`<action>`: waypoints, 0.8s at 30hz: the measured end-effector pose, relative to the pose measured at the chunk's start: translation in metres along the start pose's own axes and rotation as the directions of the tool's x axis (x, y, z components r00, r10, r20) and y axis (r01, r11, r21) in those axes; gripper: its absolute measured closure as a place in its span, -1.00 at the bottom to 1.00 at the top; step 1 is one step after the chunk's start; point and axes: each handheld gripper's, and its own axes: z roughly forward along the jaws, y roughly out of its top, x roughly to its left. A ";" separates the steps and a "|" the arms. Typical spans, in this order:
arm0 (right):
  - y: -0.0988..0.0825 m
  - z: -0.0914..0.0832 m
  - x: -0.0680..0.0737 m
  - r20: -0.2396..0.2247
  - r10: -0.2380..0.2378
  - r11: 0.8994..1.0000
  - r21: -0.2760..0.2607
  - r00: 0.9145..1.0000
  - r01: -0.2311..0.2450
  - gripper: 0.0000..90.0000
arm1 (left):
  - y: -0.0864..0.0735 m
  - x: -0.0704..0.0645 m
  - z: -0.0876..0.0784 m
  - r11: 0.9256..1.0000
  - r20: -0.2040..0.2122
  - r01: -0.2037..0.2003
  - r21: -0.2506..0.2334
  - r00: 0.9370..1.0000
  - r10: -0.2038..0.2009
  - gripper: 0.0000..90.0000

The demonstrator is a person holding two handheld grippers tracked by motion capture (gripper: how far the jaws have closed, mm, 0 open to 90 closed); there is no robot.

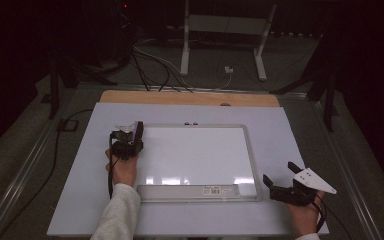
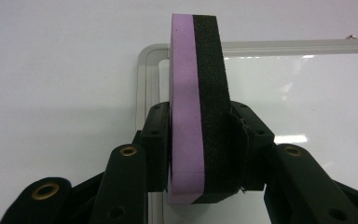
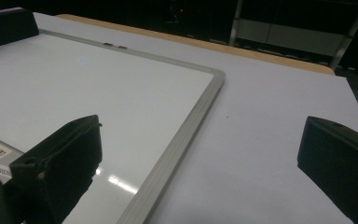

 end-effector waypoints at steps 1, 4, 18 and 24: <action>0.000 0.000 0.000 0.000 0.000 1.000 0.001 1.000 0.000 -1.00 | 0.000 0.001 0.000 1.000 0.007 0.004 0.000 1.000 -0.004 0.41; 0.000 0.000 0.000 0.001 0.000 1.000 -0.001 1.000 0.000 -1.00 | 0.000 0.002 0.000 1.000 0.018 -0.002 0.001 1.000 0.002 0.40; 0.000 0.000 0.000 0.002 -0.001 1.000 -0.001 1.000 0.001 -1.00 | 0.001 0.007 0.002 1.000 0.084 0.020 -0.010 0.996 -0.019 -0.08; 0.000 -0.001 -0.001 0.002 0.001 1.000 -0.003 1.000 -0.001 -1.00 | 0.005 0.010 -0.016 0.994 0.154 0.013 -0.109 0.988 0.005 -0.41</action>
